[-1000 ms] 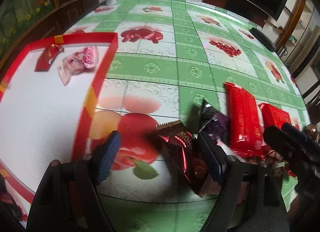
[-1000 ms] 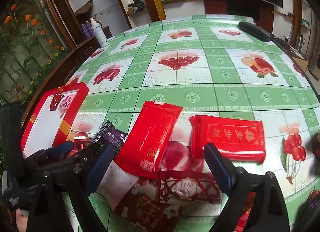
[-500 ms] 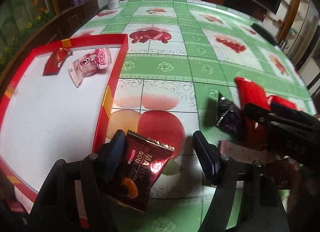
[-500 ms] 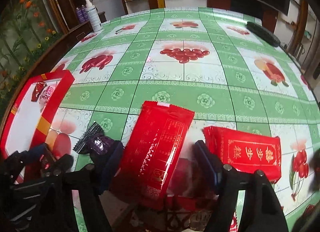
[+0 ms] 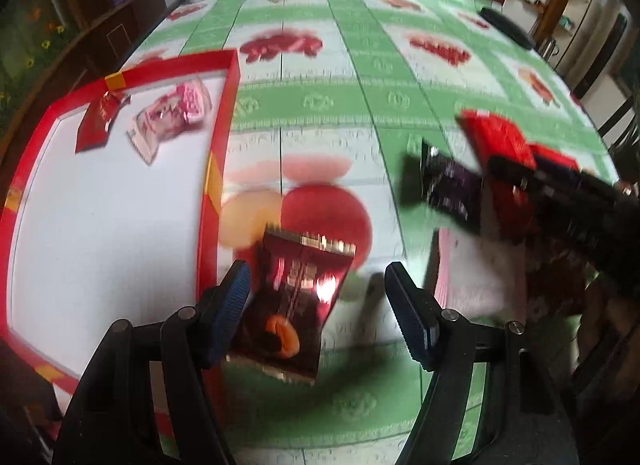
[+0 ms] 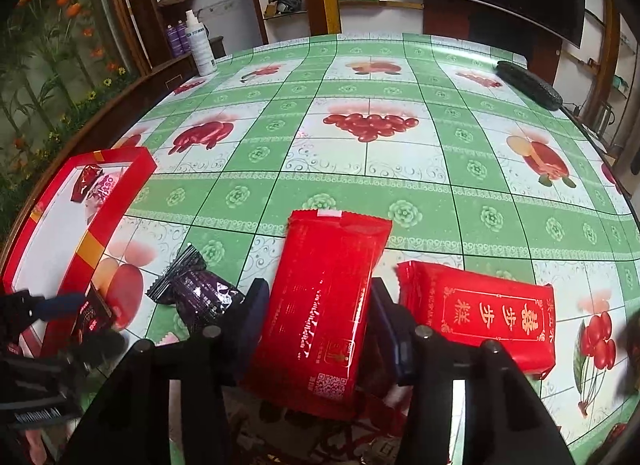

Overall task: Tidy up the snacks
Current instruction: 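Grasp the dark MANLY SOULKISS packet with the left tool while the right tool grasps a red rectangular packet, then lift both held packets up from the table, then carry both held packets toward the red-rimmed white tray, then open the left tool to drop the dark packet while the right tool drops the red packet into the tray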

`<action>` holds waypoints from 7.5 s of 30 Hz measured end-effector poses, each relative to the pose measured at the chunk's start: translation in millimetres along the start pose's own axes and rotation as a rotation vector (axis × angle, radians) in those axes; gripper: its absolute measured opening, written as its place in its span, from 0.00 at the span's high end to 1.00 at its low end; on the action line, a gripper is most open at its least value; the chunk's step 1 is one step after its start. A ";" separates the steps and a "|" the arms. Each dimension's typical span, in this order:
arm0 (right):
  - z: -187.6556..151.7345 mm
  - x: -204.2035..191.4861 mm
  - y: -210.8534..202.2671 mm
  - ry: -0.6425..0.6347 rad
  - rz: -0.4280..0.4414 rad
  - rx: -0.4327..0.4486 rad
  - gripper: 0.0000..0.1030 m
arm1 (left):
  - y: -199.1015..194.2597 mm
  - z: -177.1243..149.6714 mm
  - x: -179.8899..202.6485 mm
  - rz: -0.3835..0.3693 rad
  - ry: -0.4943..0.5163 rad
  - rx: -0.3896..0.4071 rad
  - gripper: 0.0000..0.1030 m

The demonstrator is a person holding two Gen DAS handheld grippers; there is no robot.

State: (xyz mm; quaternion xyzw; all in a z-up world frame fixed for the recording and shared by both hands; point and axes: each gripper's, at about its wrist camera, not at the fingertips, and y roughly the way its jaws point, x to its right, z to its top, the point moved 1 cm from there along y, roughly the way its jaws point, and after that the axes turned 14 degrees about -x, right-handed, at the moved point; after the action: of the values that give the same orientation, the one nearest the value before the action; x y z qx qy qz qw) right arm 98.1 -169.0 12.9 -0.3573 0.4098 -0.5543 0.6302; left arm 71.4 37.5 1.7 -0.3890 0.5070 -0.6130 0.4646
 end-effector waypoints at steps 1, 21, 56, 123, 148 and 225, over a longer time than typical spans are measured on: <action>-0.2 -0.7 -0.3 -0.002 0.003 0.002 0.48 | 1.3 -3.3 1.0 0.013 0.000 -0.001 0.32; -2.7 -1.8 -0.2 0.000 0.017 0.011 0.50 | -2.8 -16.9 -2.2 -0.007 -0.027 0.136 0.64; -9.7 -33.9 6.4 -0.155 -0.179 0.042 0.47 | -6.5 -22.8 -4.2 -0.155 -0.051 0.175 0.65; -15.7 -43.8 -36.0 -0.150 0.048 0.226 0.49 | -66.1 -48.1 -41.0 -0.221 -0.197 0.424 0.65; -16.7 -49.4 -35.7 -0.169 0.053 0.224 0.49 | -73.1 -51.5 -78.4 -0.185 -0.286 0.448 0.65; 92.9 -233.5 69.4 -0.413 0.335 -0.115 0.48 | -17.3 -37.4 -113.5 -0.169 -0.301 0.244 0.64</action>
State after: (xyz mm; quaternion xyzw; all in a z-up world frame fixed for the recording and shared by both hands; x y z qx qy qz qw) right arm 199.4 71.2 16.2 -0.4252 0.3567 -0.3337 0.7620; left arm 63.0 157.6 11.2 -0.4580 0.3197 -0.6416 0.5257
